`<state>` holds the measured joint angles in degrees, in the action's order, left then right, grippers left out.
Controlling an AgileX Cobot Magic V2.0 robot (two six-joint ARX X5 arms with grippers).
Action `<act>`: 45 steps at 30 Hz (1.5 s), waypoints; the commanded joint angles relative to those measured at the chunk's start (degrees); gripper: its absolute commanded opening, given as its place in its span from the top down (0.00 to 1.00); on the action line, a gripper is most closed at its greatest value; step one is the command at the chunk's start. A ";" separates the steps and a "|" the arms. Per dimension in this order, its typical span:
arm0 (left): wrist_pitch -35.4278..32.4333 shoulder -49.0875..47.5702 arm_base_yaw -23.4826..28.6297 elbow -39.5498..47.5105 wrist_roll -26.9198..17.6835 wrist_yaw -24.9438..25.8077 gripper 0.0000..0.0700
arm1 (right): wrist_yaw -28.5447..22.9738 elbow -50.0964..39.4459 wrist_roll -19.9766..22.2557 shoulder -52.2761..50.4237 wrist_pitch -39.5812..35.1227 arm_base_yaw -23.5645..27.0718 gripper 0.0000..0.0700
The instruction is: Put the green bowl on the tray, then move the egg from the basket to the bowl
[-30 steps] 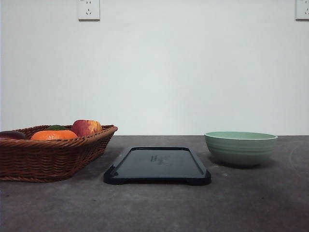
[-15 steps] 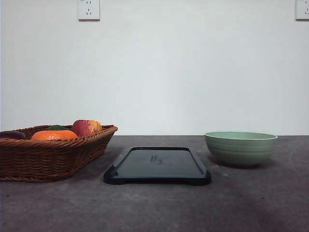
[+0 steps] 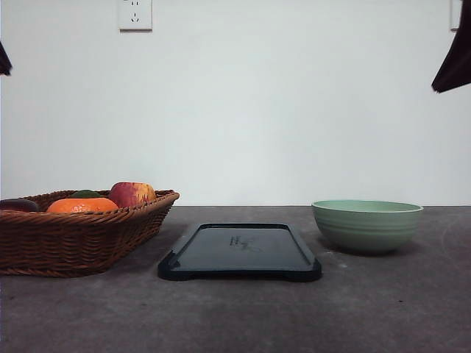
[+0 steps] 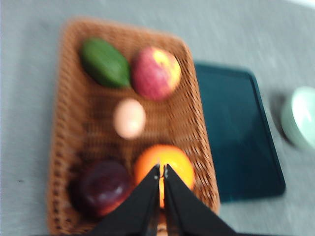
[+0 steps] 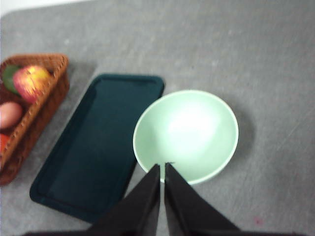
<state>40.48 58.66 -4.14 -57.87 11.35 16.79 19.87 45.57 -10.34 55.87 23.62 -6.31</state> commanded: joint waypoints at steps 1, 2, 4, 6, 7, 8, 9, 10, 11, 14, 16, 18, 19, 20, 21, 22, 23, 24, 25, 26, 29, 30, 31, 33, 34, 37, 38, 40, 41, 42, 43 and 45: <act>-0.08 1.18 -0.33 -1.90 -2.00 0.61 1.00 | 0.28 1.94 1.24 2.13 0.99 -0.29 0.99; 0.16 1.70 -0.52 -2.11 -2.15 0.84 1.00 | 0.29 2.56 1.61 3.12 1.69 -0.35 0.99; 0.58 2.44 -0.81 -2.33 -2.60 1.19 1.00 | 0.27 3.50 2.24 4.64 2.83 -0.45 0.99; 0.69 2.77 -0.98 -2.36 -3.34 1.23 1.00 | 0.27 4.10 2.46 5.61 3.67 -0.68 0.99; 0.66 2.77 -1.01 -2.36 -3.69 1.23 1.00 | 0.27 4.14 2.53 5.77 3.80 -0.72 0.99; 0.62 2.77 -1.03 -2.37 -4.02 1.24 1.00 | 0.24 4.16 2.71 5.84 3.91 -0.73 0.99; 0.57 2.77 -1.03 -2.40 -4.30 1.25 1.00 | 0.18 4.16 2.99 5.84 4.00 -0.72 0.98; 0.46 2.77 -1.03 -2.40 -4.42 1.24 0.99 | 0.18 4.16 3.19 5.84 4.14 -0.72 0.93; 0.35 2.77 -1.03 -2.40 -4.47 1.24 0.95 | 0.18 4.16 3.30 5.84 4.31 -0.72 0.84; 0.25 2.77 -1.03 -2.40 -4.45 1.23 0.71 | 0.17 4.16 3.31 5.84 5.17 -0.72 0.51; 0.25 2.77 -1.03 -2.40 -4.41 1.23 0.57 | 0.08 4.16 3.31 5.84 5.76 -0.72 0.41; 0.23 2.77 -1.03 -2.40 -4.41 1.23 0.54 | 0.03 4.16 3.29 5.84 6.49 -0.72 0.40; 0.24 2.77 -1.03 -2.40 -4.41 1.23 0.54 | 0.01 4.16 3.27 5.84 6.79 -0.72 0.40; 0.26 2.77 -1.03 -2.40 -4.41 1.23 0.54 | -0.16 4.18 3.20 5.84 6.99 -0.72 0.40; 0.27 2.77 -1.03 -2.40 -4.41 1.23 0.54 | -0.48 4.21 3.06 5.84 7.07 -0.72 0.40; 0.27 2.77 -1.03 -2.40 -4.39 1.23 0.54 | -0.88 4.44 2.78 5.86 7.23 -0.70 0.40; 0.28 2.77 -1.03 -2.40 -4.33 1.23 0.54 | -1.55 4.92 2.41 5.95 7.62 -0.69 0.41; 0.30 2.77 -1.03 -2.40 -4.22 1.23 0.54 | -2.46 5.63 1.98 6.14 8.22 -0.67 0.41; 0.31 2.77 -1.03 -2.40 -4.18 1.23 0.54 | -3.22 6.62 1.97 6.50 9.17 -0.66 0.41; 0.33 2.77 -1.03 -2.40 -3.91 1.23 0.54 | -3.94 7.86 1.98 7.09 10.41 -0.61 0.43; 0.34 2.77 -1.03 -2.40 -2.07 1.23 0.54 | -5.51 12.39 2.20 9.90 14.63 -0.18 0.47; 0.34 2.77 -1.03 -2.40 -1.52 1.23 0.54 | -5.61 14.08 2.24 11.23 15.92 0.04 0.47; 0.33 2.77 -1.03 -2.40 -1.46 1.23 0.54 | -5.60 15.52 2.24 12.44 16.96 0.16 0.47; 0.32 2.77 -1.03 -2.40 -1.43 1.23 0.54 | -5.95 18.59 2.28 15.42 19.07 0.22 0.47; 0.33 2.77 -1.03 -2.40 -1.43 1.23 0.54 | -6.25 19.90 2.31 16.87 19.95 0.27 0.47; 0.32 2.77 -1.03 -2.40 -1.43 1.23 0.54 | -6.46 23.46 3.23 21.60 22.01 0.59 0.47; 0.33 2.77 -1.03 -2.40 -1.43 1.23 0.54 | -6.46 24.32 3.53 23.11 22.22 0.61 0.47; 0.33 2.77 -1.03 -2.40 -1.43 1.23 0.54 | -6.46 25.72 4.07 26.04 22.24 0.61 0.47; 0.31 2.77 -1.03 -2.40 -1.43 1.23 0.54 | -6.47 26.32 4.42 27.51 22.16 0.62 0.47; 0.30 2.77 -1.03 -2.40 -1.43 1.23 0.54 | -6.49 26.93 4.82 29.11 22.05 0.62 0.47; 0.30 2.77 -1.03 -2.40 -1.43 1.23 0.54 | -6.66 27.39 4.93 30.41 21.96 0.65 0.47; 0.25 2.77 -1.03 -2.40 -1.43 1.23 0.54 | -6.85 28.14 5.14 33.35 21.41 0.77 0.47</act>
<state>41.30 60.95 -5.06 -58.81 9.90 17.80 13.26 72.38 -6.19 87.59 45.48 -5.55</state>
